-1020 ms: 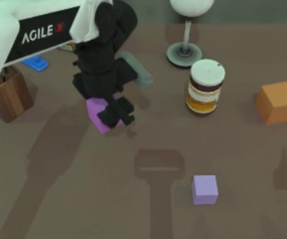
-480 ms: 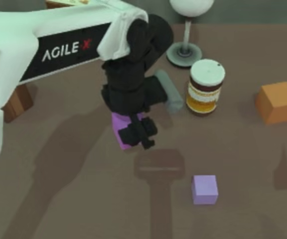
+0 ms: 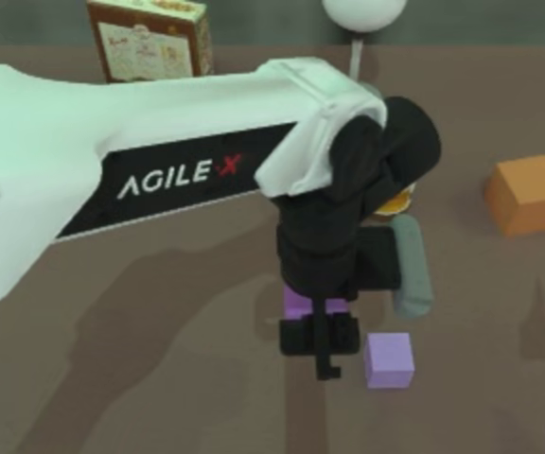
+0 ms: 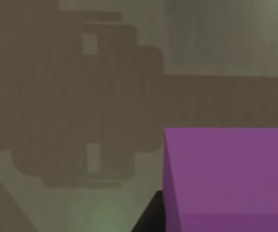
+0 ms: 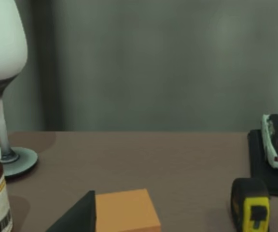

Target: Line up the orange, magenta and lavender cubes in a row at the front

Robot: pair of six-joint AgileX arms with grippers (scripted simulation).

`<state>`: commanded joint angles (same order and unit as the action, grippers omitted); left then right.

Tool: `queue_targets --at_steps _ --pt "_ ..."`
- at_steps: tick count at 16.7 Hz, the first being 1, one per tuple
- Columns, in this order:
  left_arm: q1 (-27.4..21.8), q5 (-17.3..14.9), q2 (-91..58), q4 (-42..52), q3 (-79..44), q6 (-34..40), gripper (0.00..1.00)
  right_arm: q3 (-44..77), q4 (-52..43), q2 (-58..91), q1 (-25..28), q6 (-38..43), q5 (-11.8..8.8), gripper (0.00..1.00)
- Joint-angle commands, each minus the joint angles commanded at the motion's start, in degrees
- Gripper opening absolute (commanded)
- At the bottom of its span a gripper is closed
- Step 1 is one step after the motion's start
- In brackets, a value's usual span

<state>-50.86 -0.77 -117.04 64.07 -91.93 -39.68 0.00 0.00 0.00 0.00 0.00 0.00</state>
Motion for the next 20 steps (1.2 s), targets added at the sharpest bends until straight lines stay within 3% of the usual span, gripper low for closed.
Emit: queue_targets --at_steps 5,11,16,20 --pt "0.1 0.0 -0.6 -1.0 0.5 -0.1 0.00 0.0 0.0 0.0 0.0 0.0 0.0 1.00" --pt "0.1 0.0 -4.4 -12.2 7.5 0.0 0.00 0.0 0.0 0.0 0.0 0.0 0.0 1.00" --pt "0.0 0.0 -5.2 -13.9 8.7 0.0 0.00 0.0 0.0 0.0 0.0 0.0 0.0 1.00" --pt "0.0 0.0 -5.2 -13.9 8.7 0.0 0.30 0.0 0.0 0.0 0.0 0.0 0.0 1.00"
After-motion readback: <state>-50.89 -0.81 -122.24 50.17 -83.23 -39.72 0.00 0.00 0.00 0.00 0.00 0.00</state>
